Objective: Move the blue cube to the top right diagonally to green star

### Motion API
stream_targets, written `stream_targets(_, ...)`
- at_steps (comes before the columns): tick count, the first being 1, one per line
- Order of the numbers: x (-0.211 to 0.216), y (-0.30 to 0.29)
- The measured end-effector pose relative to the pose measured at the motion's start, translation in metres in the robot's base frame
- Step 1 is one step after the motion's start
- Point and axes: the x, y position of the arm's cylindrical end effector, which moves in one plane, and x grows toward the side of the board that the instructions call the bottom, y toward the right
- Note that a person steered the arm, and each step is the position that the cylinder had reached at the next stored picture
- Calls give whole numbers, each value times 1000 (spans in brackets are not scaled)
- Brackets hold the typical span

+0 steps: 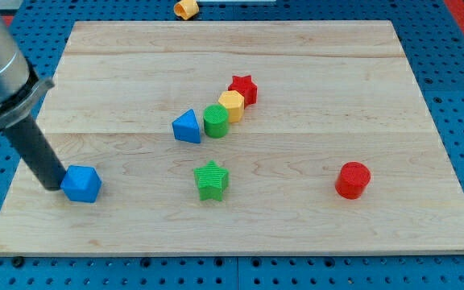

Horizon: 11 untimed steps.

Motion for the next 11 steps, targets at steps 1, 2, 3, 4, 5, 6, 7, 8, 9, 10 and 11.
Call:
stream_targets(1, 21, 8)
stream_targets(2, 21, 23)
stream_targets(3, 10, 24)
stream_targets(4, -11, 33)
stream_targets(5, -36, 41)
stream_targets(6, -44, 83)
stream_targets(7, -38, 125)
stream_targets(8, -37, 166)
stream_targets(9, -37, 203)
stream_targets(10, -37, 246)
stream_targets(11, -30, 280)
